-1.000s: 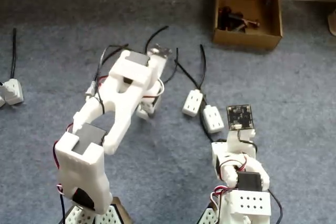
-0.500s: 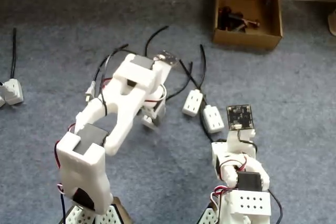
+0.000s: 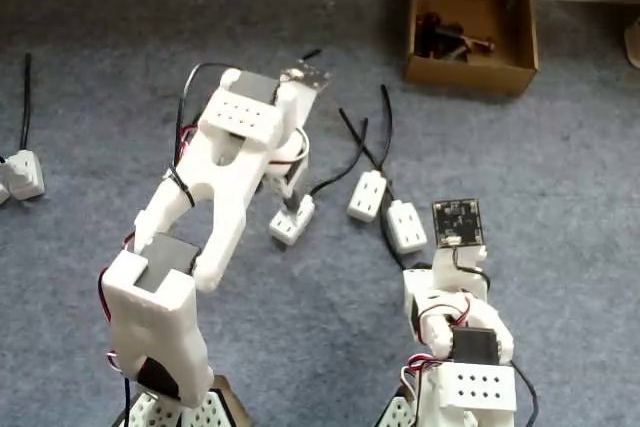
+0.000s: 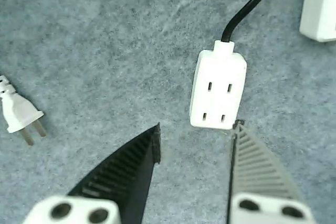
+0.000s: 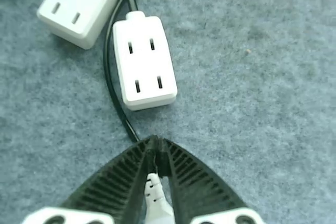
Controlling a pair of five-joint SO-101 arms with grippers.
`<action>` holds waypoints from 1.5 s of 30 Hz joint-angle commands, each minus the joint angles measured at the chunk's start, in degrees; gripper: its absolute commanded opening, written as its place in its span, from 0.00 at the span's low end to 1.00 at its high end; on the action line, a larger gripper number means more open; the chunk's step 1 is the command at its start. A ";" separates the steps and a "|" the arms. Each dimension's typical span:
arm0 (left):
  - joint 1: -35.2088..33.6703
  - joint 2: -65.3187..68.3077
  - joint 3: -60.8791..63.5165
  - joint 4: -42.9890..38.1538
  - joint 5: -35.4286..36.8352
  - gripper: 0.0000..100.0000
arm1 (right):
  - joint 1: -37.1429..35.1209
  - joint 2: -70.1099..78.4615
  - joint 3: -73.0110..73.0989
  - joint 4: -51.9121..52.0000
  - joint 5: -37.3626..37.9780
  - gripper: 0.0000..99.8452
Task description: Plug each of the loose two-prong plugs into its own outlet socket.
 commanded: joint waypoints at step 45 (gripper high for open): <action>-12.00 -41.45 37.93 -16.09 0.18 0.20 | -0.13 -0.48 10.24 -18.42 0.35 0.01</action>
